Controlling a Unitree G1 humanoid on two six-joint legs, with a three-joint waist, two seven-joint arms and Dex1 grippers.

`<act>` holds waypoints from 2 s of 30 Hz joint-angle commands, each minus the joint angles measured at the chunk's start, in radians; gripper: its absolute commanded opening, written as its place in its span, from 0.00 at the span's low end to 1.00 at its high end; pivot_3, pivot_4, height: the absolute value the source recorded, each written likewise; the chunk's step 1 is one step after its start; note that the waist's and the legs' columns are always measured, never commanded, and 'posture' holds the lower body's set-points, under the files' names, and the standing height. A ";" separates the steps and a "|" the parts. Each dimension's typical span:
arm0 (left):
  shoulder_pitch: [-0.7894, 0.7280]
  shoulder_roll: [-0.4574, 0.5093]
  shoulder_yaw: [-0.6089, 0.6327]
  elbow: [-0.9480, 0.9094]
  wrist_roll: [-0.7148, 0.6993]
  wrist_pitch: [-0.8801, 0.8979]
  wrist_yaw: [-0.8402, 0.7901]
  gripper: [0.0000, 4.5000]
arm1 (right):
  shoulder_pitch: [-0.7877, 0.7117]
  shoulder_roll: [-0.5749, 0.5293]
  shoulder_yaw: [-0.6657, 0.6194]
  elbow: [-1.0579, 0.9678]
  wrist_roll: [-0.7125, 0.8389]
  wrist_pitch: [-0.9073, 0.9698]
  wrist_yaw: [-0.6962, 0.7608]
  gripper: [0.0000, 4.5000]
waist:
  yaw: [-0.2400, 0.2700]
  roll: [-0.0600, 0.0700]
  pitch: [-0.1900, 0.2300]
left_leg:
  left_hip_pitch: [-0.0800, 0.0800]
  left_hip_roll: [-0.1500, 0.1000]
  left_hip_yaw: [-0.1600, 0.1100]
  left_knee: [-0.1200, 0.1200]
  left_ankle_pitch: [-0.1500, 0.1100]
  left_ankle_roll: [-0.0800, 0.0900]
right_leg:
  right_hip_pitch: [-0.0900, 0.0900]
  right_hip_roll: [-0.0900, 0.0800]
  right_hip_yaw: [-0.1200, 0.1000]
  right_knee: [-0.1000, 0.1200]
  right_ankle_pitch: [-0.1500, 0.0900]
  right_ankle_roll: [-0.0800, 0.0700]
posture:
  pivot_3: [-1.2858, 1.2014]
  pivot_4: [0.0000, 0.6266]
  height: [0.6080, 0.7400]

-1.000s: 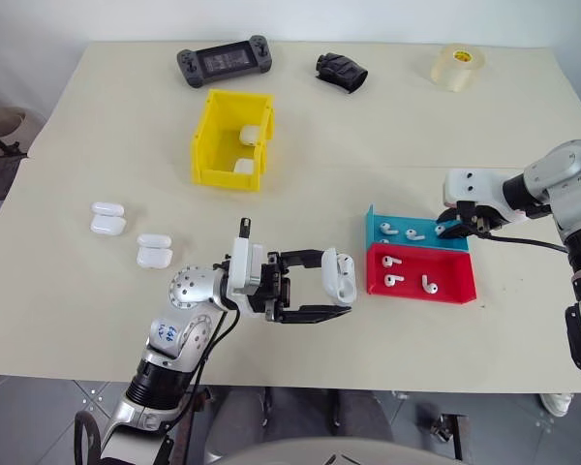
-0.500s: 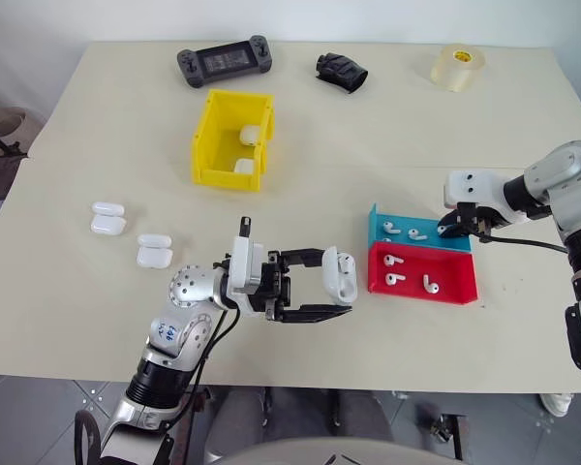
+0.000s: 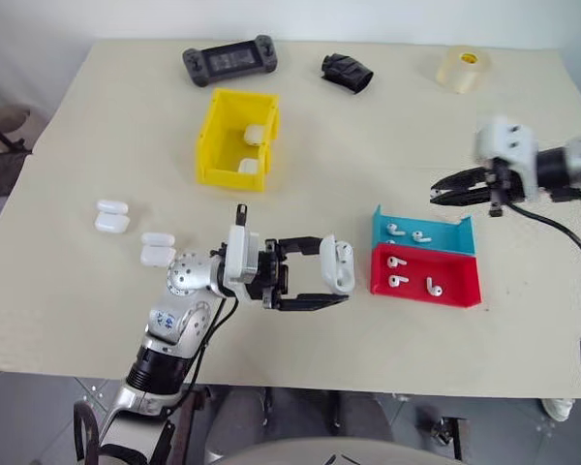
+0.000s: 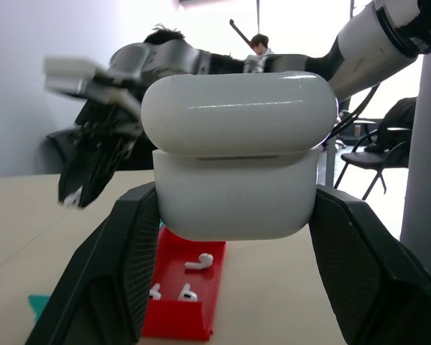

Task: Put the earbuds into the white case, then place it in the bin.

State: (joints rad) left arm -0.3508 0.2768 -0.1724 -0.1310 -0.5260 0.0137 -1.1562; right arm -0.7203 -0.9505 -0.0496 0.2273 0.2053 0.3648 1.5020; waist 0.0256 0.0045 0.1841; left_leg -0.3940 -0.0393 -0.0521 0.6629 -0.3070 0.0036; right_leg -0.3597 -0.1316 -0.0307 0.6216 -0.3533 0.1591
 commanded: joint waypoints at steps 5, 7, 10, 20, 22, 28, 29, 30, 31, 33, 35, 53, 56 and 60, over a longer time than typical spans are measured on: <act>-0.067 -0.034 0.020 0.045 -0.030 -0.006 -0.020 0.61 | 0.354 0.176 -0.442 -0.587 0.570 0.391 -0.297 0.12 | 0.002 0.000 0.000 | -0.004 -0.001 -0.004 0.004 0.001 0.000 | 0.000 0.000 -0.005 0.000 0.000 0.000 | 0.52 0.24 1.00; -0.097 -0.043 0.025 0.071 -0.034 -0.003 -0.030 0.61 | 0.452 0.326 -0.499 -0.765 0.753 0.427 -0.510 0.12 | 0.002 -0.001 0.000 | -0.003 0.000 -0.005 0.004 0.001 -0.001 | 0.001 0.000 -0.005 0.000 0.000 0.000 | 0.52 0.24 1.00; -0.121 -0.050 0.031 0.093 -0.038 -0.001 -0.045 0.61 | 0.521 0.442 -0.493 -0.907 0.884 0.418 -0.717 0.12 | -0.002 0.001 0.000 | -0.003 0.000 -0.005 0.003 0.002 -0.002 | 0.000 0.000 -0.006 0.002 0.001 -0.001 | 0.52 0.24 1.00; -0.172 -0.078 0.046 0.141 -0.057 0.009 -0.080 0.61 | 0.650 0.604 -0.275 -1.112 1.005 0.285 -1.031 0.12 | -0.003 0.001 0.000 | -0.002 -0.001 -0.006 0.002 0.003 -0.001 | 0.000 0.000 -0.005 0.004 0.001 -0.001 | 0.52 0.24 1.00; -0.178 -0.075 0.044 0.141 -0.060 0.023 -0.087 0.61 | 0.661 0.598 -0.243 -1.115 0.991 0.263 -1.037 0.12 | -0.004 0.001 0.000 | -0.002 -0.002 -0.006 0.002 0.003 -0.001 | 0.000 0.000 -0.005 0.004 0.001 -0.001 | 0.52 0.24 1.00; -0.181 -0.076 0.042 0.128 -0.065 0.059 -0.103 0.61 | 0.696 0.564 -0.149 -1.105 0.895 0.208 -0.996 0.12 | -0.004 0.001 0.000 | -0.002 -0.001 -0.006 0.001 0.003 -0.001 | 0.000 0.001 -0.005 0.005 0.001 -0.001 | 0.52 0.24 1.00; -0.181 -0.077 0.044 0.129 -0.065 0.061 -0.104 0.61 | 0.698 0.560 -0.140 -1.103 0.884 0.199 -0.992 0.12 | -0.005 0.001 0.000 | -0.002 -0.001 -0.006 0.001 0.003 -0.001 | 0.000 0.001 -0.005 0.005 0.001 -0.001 | 0.52 0.24 1.00; -0.179 -0.077 0.046 0.126 -0.068 0.067 -0.103 0.61 | 0.707 0.552 -0.130 -1.100 0.874 0.193 -0.984 0.12 | -0.004 0.001 0.000 | -0.002 -0.001 -0.006 0.001 0.003 0.000 | 0.000 0.001 -0.005 0.005 0.001 -0.001 | 0.52 0.24 1.00; -0.176 -0.077 0.047 0.125 -0.070 0.071 -0.103 0.61 | 0.716 0.545 -0.120 -1.098 0.871 0.189 -0.978 0.12 | -0.004 0.001 0.000 | -0.002 -0.001 -0.006 0.001 0.003 0.000 | 0.000 0.001 -0.005 0.005 0.001 -0.001 | 0.52 0.24 1.00; -0.173 -0.077 0.049 0.122 -0.070 0.074 -0.104 0.61 | 0.730 0.532 -0.106 -1.096 0.863 0.183 -0.969 0.12 | -0.004 0.001 0.000 | -0.002 -0.001 -0.006 0.001 0.003 0.000 | 0.000 0.001 -0.005 0.005 0.001 -0.001 | 0.52 0.24 1.00; -0.173 -0.078 0.050 0.123 -0.069 0.074 -0.105 0.61 | 0.743 0.519 -0.092 -1.095 0.854 0.175 -0.962 0.12 | -0.004 0.001 0.000 | -0.002 -0.001 -0.006 0.001 0.003 0.000 | 0.000 0.001 -0.005 0.005 0.001 -0.001 | 0.52 0.24 1.00; -0.180 -0.092 0.062 0.127 -0.068 0.084 -0.090 0.61 | 0.809 0.459 -0.081 -1.051 0.864 0.133 -0.949 0.12 | -0.003 0.001 0.000 | -0.002 -0.001 -0.007 0.001 0.003 0.000 | 0.001 0.001 -0.005 0.004 0.001 -0.001 | 0.52 0.24 1.00; -0.182 -0.094 0.063 0.128 -0.067 0.083 -0.090 0.61 | 0.810 0.442 -0.082 -1.047 0.869 0.129 -0.937 0.33 | -0.003 0.001 0.000 | -0.002 -0.001 -0.007 0.001 0.003 0.000 | 0.001 0.001 -0.005 0.004 0.001 -0.001 | 0.52 0.24 1.00; -0.184 -0.085 0.064 0.135 -0.053 0.077 -0.094 0.61 | 0.822 0.405 -0.131 -1.049 0.868 0.109 -0.927 0.62 | -0.003 0.001 0.000 | -0.002 -0.001 -0.007 0.001 0.003 0.000 | 0.001 0.001 -0.005 0.004 0.001 -0.001 | 0.52 0.24 1.00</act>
State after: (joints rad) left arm -0.5203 0.1977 -0.1140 0.0230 -0.5665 0.1083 -1.2455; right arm 0.0926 -0.5287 -0.1464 -0.8140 1.0634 0.4810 0.5619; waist 0.0230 0.0052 0.1839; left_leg -0.3958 -0.0406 -0.0587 0.6639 -0.3036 0.0031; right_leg -0.3588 -0.1308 -0.0361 0.6255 -0.3525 0.1584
